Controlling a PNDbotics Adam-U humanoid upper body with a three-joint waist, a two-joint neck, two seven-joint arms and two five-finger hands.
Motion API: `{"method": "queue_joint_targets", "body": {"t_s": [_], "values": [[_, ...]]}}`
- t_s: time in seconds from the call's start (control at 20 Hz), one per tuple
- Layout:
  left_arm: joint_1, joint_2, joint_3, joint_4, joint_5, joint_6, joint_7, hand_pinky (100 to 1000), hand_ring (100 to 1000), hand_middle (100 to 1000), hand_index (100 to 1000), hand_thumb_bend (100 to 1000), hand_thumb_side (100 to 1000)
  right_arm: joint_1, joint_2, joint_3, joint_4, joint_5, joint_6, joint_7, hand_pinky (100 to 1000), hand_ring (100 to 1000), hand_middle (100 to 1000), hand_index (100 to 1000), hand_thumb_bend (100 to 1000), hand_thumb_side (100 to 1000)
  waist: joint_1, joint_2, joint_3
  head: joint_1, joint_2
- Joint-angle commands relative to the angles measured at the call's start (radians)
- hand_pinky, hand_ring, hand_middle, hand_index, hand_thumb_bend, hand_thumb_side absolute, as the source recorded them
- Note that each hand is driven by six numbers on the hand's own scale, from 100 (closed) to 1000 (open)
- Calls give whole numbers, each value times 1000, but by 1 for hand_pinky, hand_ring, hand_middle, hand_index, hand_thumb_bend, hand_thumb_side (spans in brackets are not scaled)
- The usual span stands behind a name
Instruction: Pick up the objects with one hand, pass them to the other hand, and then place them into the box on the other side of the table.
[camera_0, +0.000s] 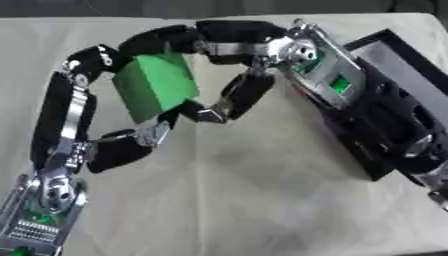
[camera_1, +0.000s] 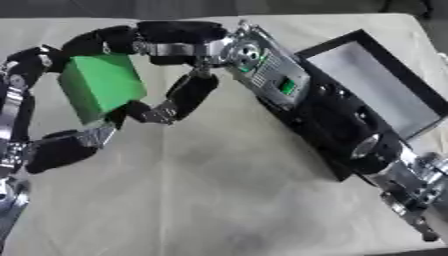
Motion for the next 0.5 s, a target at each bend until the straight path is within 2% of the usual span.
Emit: {"method": "queue_joint_targets", "body": {"t_s": [0.05,0.2,0.5], "values": [[-32,-19,-9,-48,7,-13,1,768,582,433,505,100,100,-8,-16,4,-7,4,8,-5,1000,980,945,1000,100,196,-11,3,-1,-3,-13],[-32,-19,-10,-47,5,-12,0,769,582,433,507,100,100,-6,-16,5,-8,-8,20,-17,1000,968,891,1000,100,202,-11,3,-1,-5,-11],[-30,-19,-11,-46,2,-8,0,768,582,434,513,100,100,-2,-19,5,-19,-51,43,-35,1000,919,790,909,100,209,-10,2,-2,-5,-22]]}}
